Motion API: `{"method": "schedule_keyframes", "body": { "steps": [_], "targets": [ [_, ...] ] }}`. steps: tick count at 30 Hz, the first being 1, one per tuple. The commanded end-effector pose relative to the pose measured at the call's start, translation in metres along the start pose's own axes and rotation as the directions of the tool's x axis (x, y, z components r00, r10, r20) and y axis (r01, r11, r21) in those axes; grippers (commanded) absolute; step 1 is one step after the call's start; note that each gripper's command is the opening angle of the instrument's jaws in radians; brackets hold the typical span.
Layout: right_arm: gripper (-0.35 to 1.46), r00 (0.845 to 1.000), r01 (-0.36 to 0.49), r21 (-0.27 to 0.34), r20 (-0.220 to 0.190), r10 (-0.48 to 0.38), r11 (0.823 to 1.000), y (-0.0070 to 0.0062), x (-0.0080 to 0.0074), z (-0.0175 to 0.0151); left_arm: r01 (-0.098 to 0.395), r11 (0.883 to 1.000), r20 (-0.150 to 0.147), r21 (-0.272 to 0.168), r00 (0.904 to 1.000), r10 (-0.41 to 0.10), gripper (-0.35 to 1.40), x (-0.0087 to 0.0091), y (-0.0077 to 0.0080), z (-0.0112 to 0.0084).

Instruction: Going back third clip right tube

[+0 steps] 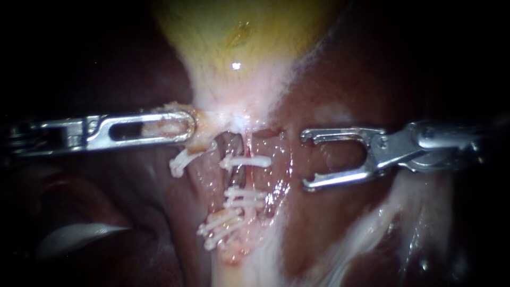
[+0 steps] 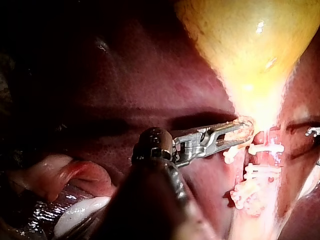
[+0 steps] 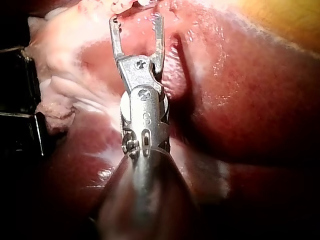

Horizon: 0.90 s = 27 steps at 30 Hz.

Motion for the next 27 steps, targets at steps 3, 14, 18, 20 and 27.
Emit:
{"method": "schedule_keyframes", "body": {
  "steps": [3, 14, 18, 20, 27],
  "targets": [
    [0.5, 1.0, 0.005, 0.002, 0.001, -0.005, 1.0, 0.0, -0.0001, -0.0001, 0.0, 1.0, 0.0, 0.0, 1.0, 0.0, -0.35, 0.0, 0.0, 0.0002],
    [0.5, 1.0, 0.013, 0.006, 0.001, -0.013, 1.0, -0.0003, -0.0002, -0.0008, -0.006, 1.0, 0.013, -0.008, 0.9999, 0.006, -0.35, 0.0008, 0.0016, 0.0036],
    [0.5, 1.0, 0.013, 0.007, 0.001, -0.013, 1.0, -0.0004, -0.0002, -0.0008, -0.009, 1.0, 0.015, -0.016, 0.9998, 0.01, -0.35, 0.0012, 0.0022, 0.0052],
    [0.5, 1.0, 0.013, 0.007, 0.001, -0.013, 1.0, -0.0004, -0.0002, -0.0008, -0.011, 1.0, 0.013, -0.021, 0.9999, 0.011, -0.35, 0.0013, 0.0025, 0.0058],
    [0.5, 1.0, 0.013, 0.008, 0.001, -0.013, 1.0, -0.0006, -0.0002, -0.0009, -0.02, 0.999, 0.0, -0.047, 0.9998, 0.02, -0.35, 0.002, 0.004, 0.0076]
  ]
}}
